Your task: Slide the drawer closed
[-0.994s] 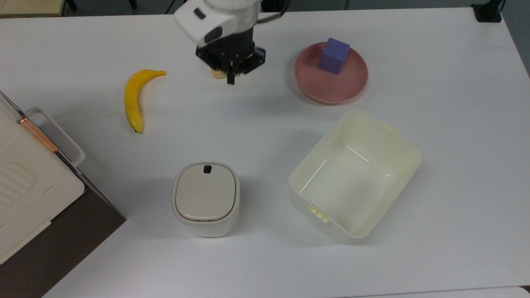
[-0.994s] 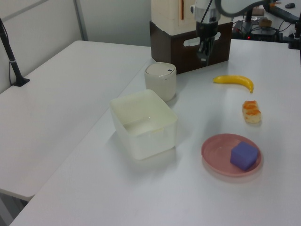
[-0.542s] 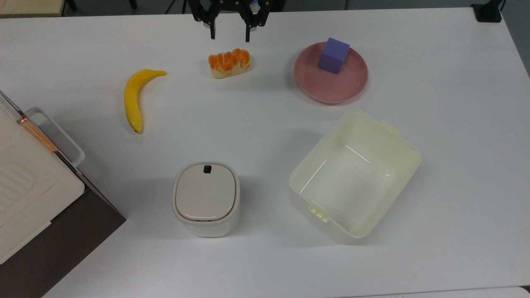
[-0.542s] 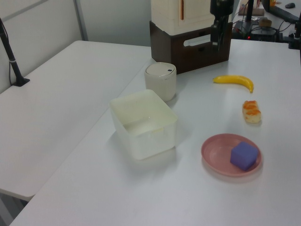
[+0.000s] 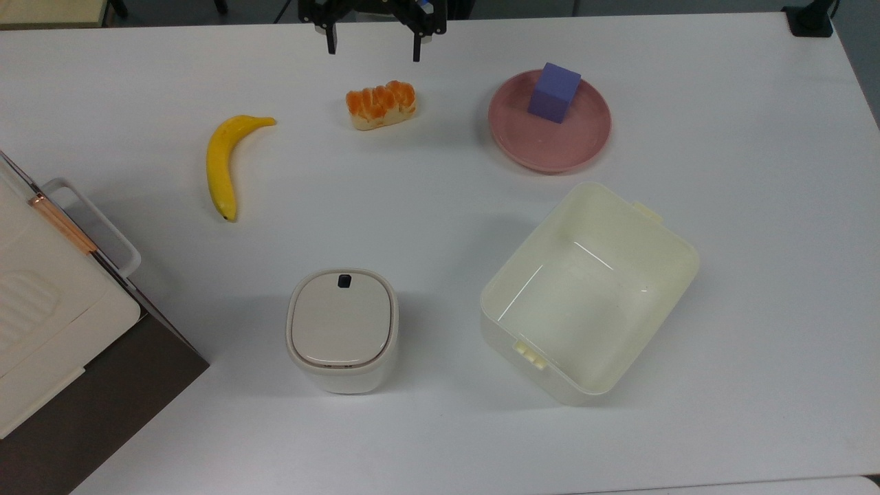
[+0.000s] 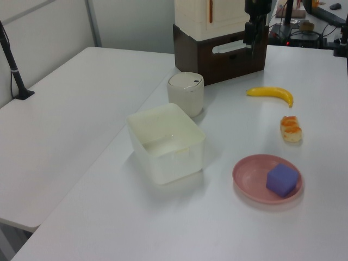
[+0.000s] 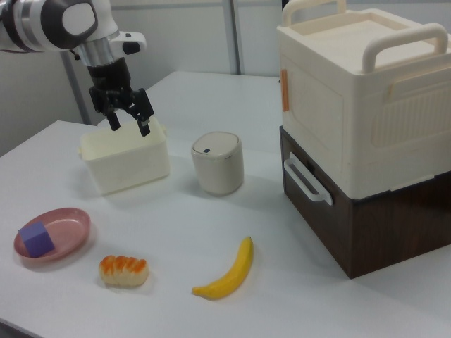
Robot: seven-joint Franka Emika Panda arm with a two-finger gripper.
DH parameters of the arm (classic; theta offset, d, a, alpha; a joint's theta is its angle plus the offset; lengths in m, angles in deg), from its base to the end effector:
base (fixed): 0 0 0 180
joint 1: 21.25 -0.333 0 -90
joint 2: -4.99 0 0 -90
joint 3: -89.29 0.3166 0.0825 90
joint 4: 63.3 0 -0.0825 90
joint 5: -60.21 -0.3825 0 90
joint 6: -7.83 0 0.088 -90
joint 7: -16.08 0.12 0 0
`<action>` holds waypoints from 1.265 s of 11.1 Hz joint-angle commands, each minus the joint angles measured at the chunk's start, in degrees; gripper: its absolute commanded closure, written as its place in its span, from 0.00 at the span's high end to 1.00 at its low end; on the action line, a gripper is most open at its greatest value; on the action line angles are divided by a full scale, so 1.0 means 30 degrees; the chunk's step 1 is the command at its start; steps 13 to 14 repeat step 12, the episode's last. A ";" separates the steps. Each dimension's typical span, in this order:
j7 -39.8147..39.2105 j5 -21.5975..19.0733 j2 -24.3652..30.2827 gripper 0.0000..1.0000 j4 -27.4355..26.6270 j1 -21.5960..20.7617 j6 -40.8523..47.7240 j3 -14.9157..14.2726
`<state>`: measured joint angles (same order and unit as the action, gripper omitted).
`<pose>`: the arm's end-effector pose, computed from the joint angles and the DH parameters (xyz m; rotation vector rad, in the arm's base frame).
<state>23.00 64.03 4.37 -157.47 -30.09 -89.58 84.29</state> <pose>0.5666 0.0311 0.5834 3.0771 -0.0718 0.0798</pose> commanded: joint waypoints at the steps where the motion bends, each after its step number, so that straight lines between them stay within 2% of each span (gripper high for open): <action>1: -0.0343 -0.0365 0.0236 1.00 -0.0016 0.2555 0.0216 0.2213; 4: -0.0226 -0.0481 0.0236 1.00 -0.0016 0.2915 0.0245 0.2486; 6: -0.0167 -0.1212 0.0295 1.00 -0.0016 0.3268 0.0448 0.2692; 14: -0.0167 -0.1214 0.0324 1.00 -0.0016 0.3063 0.0948 0.2575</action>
